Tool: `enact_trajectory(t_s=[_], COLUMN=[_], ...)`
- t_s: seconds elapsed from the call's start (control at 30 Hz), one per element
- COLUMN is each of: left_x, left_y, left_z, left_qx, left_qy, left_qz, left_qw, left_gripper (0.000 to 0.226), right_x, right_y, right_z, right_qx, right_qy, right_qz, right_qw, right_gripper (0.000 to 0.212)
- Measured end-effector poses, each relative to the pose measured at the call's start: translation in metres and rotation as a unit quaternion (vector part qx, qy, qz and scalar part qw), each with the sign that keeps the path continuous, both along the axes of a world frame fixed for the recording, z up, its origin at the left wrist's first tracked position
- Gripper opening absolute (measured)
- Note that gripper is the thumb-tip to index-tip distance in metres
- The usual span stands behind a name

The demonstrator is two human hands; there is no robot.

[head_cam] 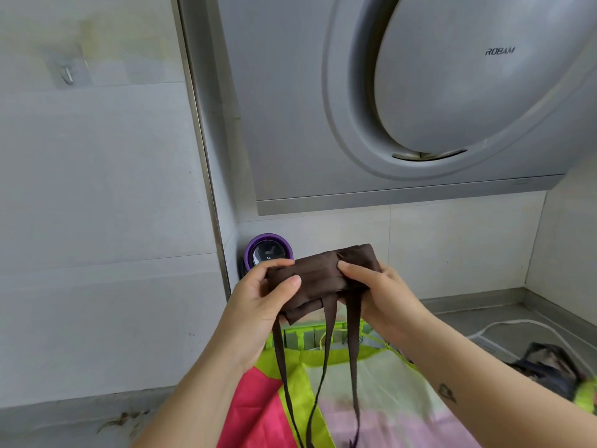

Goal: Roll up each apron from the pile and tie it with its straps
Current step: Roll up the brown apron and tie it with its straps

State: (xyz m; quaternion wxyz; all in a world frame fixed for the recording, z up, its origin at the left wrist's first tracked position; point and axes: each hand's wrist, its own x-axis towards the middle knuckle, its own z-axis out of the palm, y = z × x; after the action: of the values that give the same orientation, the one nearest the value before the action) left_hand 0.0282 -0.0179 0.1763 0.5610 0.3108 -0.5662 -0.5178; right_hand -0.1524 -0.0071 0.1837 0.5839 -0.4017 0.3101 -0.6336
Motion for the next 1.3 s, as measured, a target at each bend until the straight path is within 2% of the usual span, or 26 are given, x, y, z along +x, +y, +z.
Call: enact_trajectory(t_s=[0.07, 0.1, 0.17, 0.2, 0.23, 0.3, 0.33, 0.37, 0.4, 0.43, 0.47, 0.53, 0.57, 0.6, 0.63, 0.83, 0.97, 1.03, 1.1, 1.2, 1.3], left_x=[0.003, 0.005, 0.009, 0.01, 0.01, 0.005, 0.001, -0.003, -0.008, -0.013, -0.016, -0.019, -0.019, -0.018, -0.018, -0.016, -0.008, -0.005, -0.002, 0.0, 0.001], left_y=[-0.002, -0.004, -0.007, -0.008, -0.01, -0.01, -0.009, -0.008, -0.007, -0.005, -0.002, 0.001, 0.001, 0.003, 0.004, 0.004, -0.005, -0.01, -0.014, -0.014, -0.014], left_z=[0.002, 0.003, 0.006, 0.007, 0.009, 0.012, 0.015, 0.018, 0.02, 0.022, 0.024, 0.026, 0.026, 0.027, 0.028, 0.022, 0.016, 0.012, 0.007, 0.004, 0.002], left_qx=[0.001, 0.003, 0.001, -0.004, -0.008, -0.011, -0.014, -0.016, -0.016, -0.015, -0.012, -0.006, 0.0, 0.01, 0.023, 0.092, 0.079, 0.071, 0.023, -0.073, -0.126], left_qy=[-0.006, -0.011, -0.019, -0.02, -0.02, -0.006, 0.007, 0.019, 0.03, 0.041, 0.052, 0.071, 0.078, 0.088, 0.101, 0.118, 0.071, 0.04, -0.043, -0.193, -0.285], left_qz=[0.012, 0.02, 0.047, 0.059, 0.07, 0.082, 0.084, 0.082, 0.079, 0.075, 0.073, 0.065, 0.058, 0.045, 0.03, -0.016, 0.037, 0.063, 0.109, 0.16, 0.171], left_qw=[1.0, 1.0, 0.999, 0.998, 0.997, 0.997, 0.996, 0.996, 0.996, 0.996, 0.996, 0.995, 0.995, 0.995, 0.994, 0.989, 0.994, 0.995, 0.993, 0.965, 0.935], left_gripper=[0.02, 0.021, 0.024, 0.026, 0.027, 0.024, 0.022, 0.021, 0.02, 0.02, 0.022, 0.022, 0.02, 0.018, 0.018, 0.021, 0.021, 0.023, 0.025, 0.027, 0.026], right_x=[-0.001, -0.002, 0.0, 0.004, 0.01, 0.028, 0.035, 0.042, 0.049, 0.055, 0.06, 0.057, 0.052, 0.047, 0.041, 0.023, 0.018, 0.016, 0.013, 0.006, -0.005], right_y=[-0.001, -0.001, 0.008, 0.017, 0.023, 0.037, 0.038, 0.033, 0.029, 0.024, 0.02, 0.013, 0.008, 0.005, 0.003, -0.005, -0.002, -0.001, -0.001, 0.0, -0.004], right_z=[0.003, 0.003, 0.007, 0.011, 0.011, 0.004, -0.003, -0.016, -0.025, -0.032, -0.032, -0.027, -0.022, -0.016, -0.011, 0.001, 0.002, 0.001, -0.002, -0.003, 0.001], right_qx=[-0.008, -0.023, -0.09, -0.144, -0.186, -0.173, -0.128, -0.079, -0.055, -0.066, -0.087, -0.098, -0.086, -0.069, -0.061, -0.04, 0.01, 0.044, 0.077, 0.122, 0.128], right_qy=[0.057, 0.11, 0.188, 0.204, 0.221, 0.304, 0.38, 0.458, 0.508, 0.524, 0.504, 0.452, 0.416, 0.391, 0.388, 0.477, 0.42, 0.363, 0.32, 0.284, 0.303], right_qz=[-0.029, -0.091, -0.3, -0.336, -0.299, -0.074, 0.039, 0.1, 0.114, 0.104, 0.093, 0.065, 0.044, 0.028, 0.013, -0.019, 0.027, 0.054, 0.098, 0.166, 0.151], right_qw=[0.998, 0.989, 0.931, 0.908, 0.91, 0.934, 0.915, 0.88, 0.852, 0.843, 0.854, 0.884, 0.904, 0.917, 0.919, 0.878, 0.907, 0.929, 0.939, 0.936, 0.932], right_gripper=[0.026, 0.026, 0.015, 0.009, 0.013, 0.011, 0.013, 0.033, 0.051, 0.061, 0.058, 0.023, 0.023, 0.031, 0.036, 0.034, 0.034, 0.03, 0.026, 0.027, 0.028])
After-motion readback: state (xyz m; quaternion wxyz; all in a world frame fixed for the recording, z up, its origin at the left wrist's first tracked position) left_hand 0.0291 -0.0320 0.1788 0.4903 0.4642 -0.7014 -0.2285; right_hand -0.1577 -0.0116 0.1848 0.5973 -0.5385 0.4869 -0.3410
